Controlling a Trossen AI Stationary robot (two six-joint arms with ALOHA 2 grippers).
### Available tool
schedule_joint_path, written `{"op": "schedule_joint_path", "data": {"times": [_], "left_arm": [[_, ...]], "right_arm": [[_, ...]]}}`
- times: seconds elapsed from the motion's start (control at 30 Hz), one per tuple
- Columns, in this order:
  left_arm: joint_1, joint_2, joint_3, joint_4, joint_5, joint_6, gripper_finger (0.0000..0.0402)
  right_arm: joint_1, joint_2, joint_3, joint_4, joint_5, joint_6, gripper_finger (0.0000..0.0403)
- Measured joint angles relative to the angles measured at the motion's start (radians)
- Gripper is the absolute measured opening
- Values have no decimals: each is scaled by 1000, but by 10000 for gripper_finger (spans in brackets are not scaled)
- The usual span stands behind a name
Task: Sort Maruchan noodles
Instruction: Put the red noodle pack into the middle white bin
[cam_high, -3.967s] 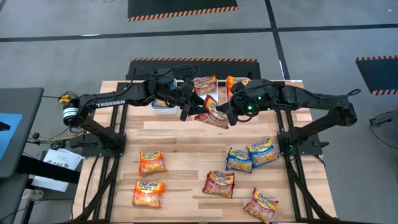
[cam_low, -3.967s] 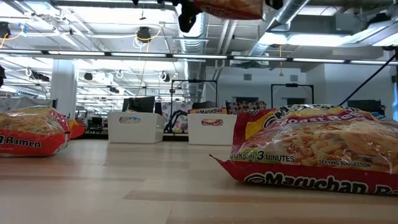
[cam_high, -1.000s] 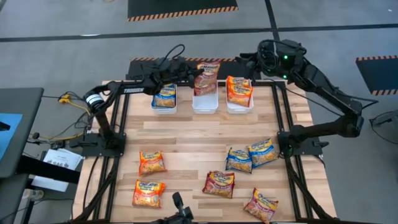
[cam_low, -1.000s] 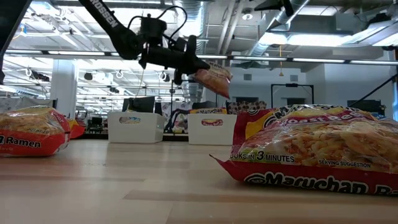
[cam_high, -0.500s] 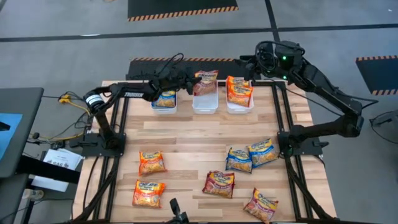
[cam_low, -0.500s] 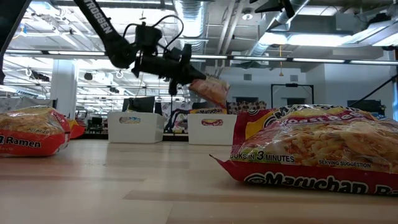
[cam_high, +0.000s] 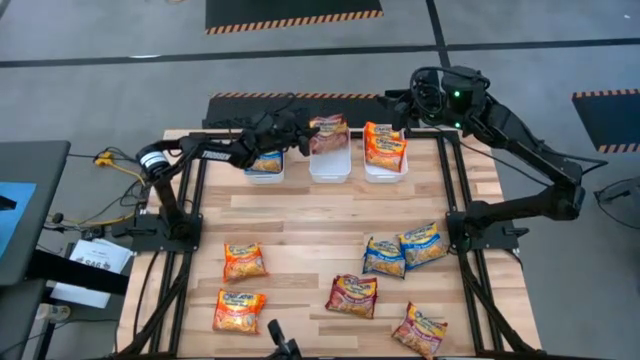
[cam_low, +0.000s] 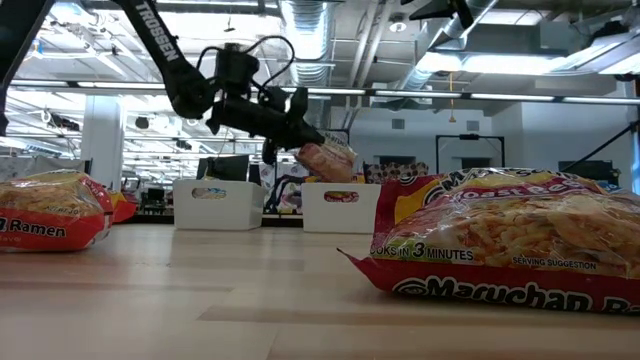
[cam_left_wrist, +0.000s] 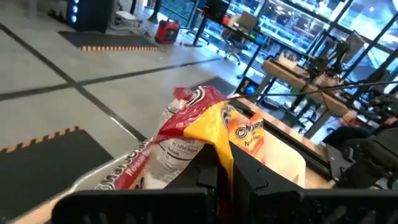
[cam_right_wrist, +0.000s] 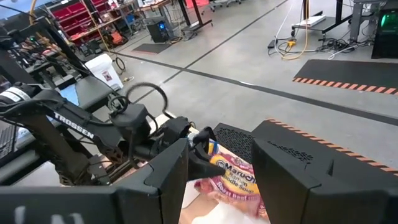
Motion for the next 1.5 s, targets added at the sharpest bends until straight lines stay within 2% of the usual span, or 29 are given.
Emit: {"op": "schedule_joint_path", "data": {"times": [0.13, 0.27, 0.7, 0.9, 1.03, 1.3, 1.4, 1.5], "left_arm": [[0, 76, 5, 60, 15, -108, 0], [-1, 126, 23, 185, 34, -146, 0], [-6, 140, 28, 96, -3, -120, 0], [-5, 140, 28, 98, 57, -122, 2], [-5, 140, 28, 86, 90, -127, 22], [0, 140, 28, 39, 129, -185, 93], [14, 140, 29, -4, 156, -208, 103], [19, 139, 29, -73, 132, -209, 97]], "right_arm": [[8, 0, 0, 0, 0, 0, 200], [15, 0, 0, -5, 1, 0, 200], [27, 0, 0, -23, 3, 10, 200], [26, 0, 0, -22, 3, 10, 200], [26, 0, 0, -22, 3, 10, 200], [26, 0, 0, -22, 2, 9, 200], [26, 0, 0, -22, 2, 8, 200], [26, 0, 0, -22, 3, 7, 200]]}}
